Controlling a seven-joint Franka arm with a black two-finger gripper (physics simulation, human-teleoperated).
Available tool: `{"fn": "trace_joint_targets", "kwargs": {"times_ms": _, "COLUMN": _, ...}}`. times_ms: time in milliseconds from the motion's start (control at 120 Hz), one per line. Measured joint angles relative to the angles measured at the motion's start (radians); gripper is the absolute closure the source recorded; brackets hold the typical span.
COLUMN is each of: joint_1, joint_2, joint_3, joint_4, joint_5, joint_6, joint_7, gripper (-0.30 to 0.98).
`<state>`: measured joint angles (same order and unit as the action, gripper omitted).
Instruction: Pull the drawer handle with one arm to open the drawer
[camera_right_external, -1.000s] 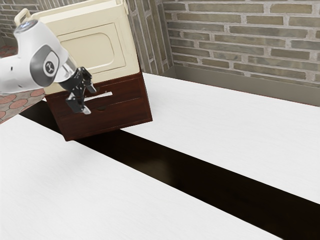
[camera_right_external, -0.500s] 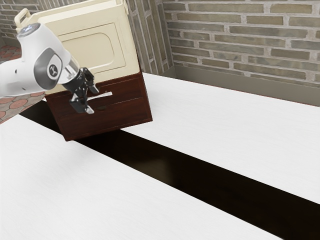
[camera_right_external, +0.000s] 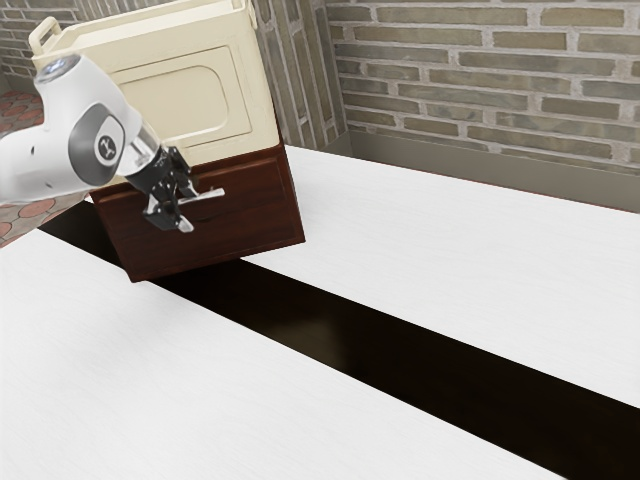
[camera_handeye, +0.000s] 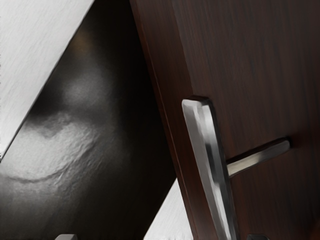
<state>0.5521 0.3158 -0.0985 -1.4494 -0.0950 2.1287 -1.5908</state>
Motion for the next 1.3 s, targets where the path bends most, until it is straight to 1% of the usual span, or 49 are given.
{"fn": "trace_joint_targets", "kwargs": {"times_ms": 158, "joint_1": -0.001, "joint_2": -0.017, "joint_3": 0.001, "joint_4": -0.023, "joint_5": -0.003, "joint_6": 0.003, "joint_7": -0.001, "gripper": 0.30}}
{"fn": "trace_joint_targets", "kwargs": {"times_ms": 358, "joint_1": -0.003, "joint_2": -0.067, "joint_3": 0.001, "joint_4": -0.101, "joint_5": -0.015, "joint_6": 0.026, "joint_7": -0.003, "gripper": 0.31}}
{"fn": "trace_joint_targets", "kwargs": {"times_ms": 567, "joint_1": -0.004, "joint_2": -0.092, "joint_3": 0.002, "joint_4": -0.135, "joint_5": -0.022, "joint_6": 0.045, "joint_7": -0.005, "gripper": 0.32}}
{"fn": "trace_joint_targets", "kwargs": {"times_ms": 817, "joint_1": -0.014, "joint_2": -0.147, "joint_3": 0.002, "joint_4": -0.223, "joint_5": -0.034, "joint_6": 0.082, "joint_7": -0.009, "gripper": 0.32}}
{"fn": "trace_joint_targets", "kwargs": {"times_ms": 1300, "joint_1": -0.022, "joint_2": -0.221, "joint_3": 0.000, "joint_4": -0.340, "joint_5": -0.052, "joint_6": 0.135, "joint_7": -0.019, "gripper": 0.32}}
